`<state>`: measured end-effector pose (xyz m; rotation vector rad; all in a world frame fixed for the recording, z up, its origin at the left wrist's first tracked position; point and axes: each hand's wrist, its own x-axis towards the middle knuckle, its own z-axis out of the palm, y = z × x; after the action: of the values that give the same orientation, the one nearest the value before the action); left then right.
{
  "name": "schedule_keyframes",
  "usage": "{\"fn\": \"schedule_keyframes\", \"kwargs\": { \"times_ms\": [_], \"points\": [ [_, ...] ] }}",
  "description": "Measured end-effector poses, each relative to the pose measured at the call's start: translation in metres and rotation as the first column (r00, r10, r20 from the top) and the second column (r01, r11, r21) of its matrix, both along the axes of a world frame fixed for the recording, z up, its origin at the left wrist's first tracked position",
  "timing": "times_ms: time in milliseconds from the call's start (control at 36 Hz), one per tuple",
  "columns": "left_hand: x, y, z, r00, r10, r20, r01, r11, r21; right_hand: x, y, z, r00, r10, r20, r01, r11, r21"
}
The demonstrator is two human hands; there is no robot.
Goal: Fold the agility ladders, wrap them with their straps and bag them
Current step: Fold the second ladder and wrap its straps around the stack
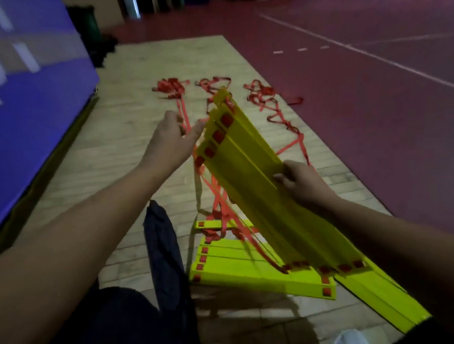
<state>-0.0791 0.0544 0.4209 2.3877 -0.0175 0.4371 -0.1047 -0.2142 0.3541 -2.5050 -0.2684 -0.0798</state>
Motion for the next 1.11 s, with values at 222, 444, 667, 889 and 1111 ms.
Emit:
{"fn": "schedule_keyframes", "kwargs": {
  "times_ms": [222,444,667,889,1111],
  "points": [
    [-0.04,-0.038,-0.022,0.783,-0.486,-0.388,0.064,0.683,-0.727,-0.012,0.015,0.079,0.989,0.094,-0.116,0.002,0.768,0.64],
    [-0.053,-0.06,-0.063,0.696,-0.591,-0.408,-0.014,0.557,-0.831,-0.018,0.027,0.098,0.942,0.256,-0.215,0.075,0.465,0.882],
    [-0.047,-0.068,-0.076,0.68,-0.642,-0.354,0.025,0.503,-0.864,-0.009,0.014,0.091,0.941,0.272,-0.199,0.077,0.403,0.912],
    [-0.028,-0.062,-0.075,0.821,-0.463,-0.335,0.017,0.606,-0.795,0.002,-0.003,0.072,0.949,0.216,-0.23,0.105,0.47,0.876],
    [-0.024,-0.071,-0.081,0.745,-0.522,-0.415,-0.018,0.606,-0.796,0.009,0.011,0.065,0.927,0.278,-0.25,0.091,0.483,0.871]
  ]
}}
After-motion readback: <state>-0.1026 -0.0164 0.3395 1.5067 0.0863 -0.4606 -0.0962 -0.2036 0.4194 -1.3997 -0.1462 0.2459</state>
